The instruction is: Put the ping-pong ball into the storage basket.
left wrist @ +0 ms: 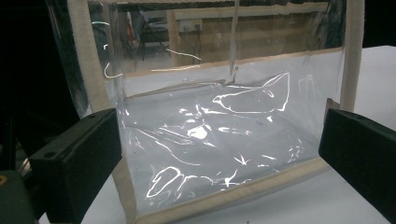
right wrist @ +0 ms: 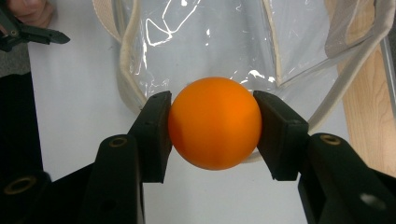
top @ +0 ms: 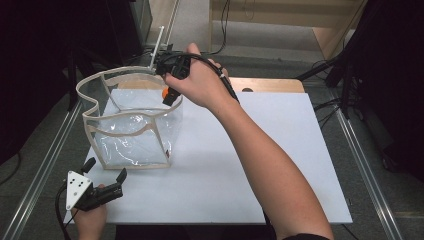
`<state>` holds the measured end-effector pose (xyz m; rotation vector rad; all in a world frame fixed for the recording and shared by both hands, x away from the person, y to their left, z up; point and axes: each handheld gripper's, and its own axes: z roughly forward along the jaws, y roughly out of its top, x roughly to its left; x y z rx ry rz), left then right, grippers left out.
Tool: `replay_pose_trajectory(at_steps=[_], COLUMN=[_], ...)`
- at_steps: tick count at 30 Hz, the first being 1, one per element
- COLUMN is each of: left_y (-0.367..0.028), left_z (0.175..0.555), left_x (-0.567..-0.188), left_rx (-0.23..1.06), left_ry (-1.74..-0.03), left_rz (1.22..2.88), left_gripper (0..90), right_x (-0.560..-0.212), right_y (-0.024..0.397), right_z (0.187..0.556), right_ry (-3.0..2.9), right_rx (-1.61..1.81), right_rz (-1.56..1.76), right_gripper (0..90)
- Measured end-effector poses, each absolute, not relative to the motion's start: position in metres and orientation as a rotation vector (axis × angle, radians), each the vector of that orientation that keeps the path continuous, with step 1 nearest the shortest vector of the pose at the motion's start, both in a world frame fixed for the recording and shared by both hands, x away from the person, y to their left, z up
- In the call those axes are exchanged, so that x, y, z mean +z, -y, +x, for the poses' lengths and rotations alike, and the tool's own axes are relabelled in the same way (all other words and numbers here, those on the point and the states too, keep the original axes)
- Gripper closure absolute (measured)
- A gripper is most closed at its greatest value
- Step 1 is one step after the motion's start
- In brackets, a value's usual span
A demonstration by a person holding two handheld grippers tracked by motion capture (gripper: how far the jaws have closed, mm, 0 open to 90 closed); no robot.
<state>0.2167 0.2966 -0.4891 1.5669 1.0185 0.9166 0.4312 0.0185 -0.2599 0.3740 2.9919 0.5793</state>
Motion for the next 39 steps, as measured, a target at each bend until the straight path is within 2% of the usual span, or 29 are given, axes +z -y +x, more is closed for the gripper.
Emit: replay_pose_trajectory(at_steps=[39], left_y=[-0.297], left_z=[0.217], left_x=[-0.489], left_rx=[0.912], left_ry=[-1.02], left_rz=[1.565], left_gripper=[0.0], right_x=[-0.278], right_y=[-0.034], right_z=[0.439], right_ry=[-3.003], right_rx=[0.55], right_rz=[0.377], right_gripper=[47.6])
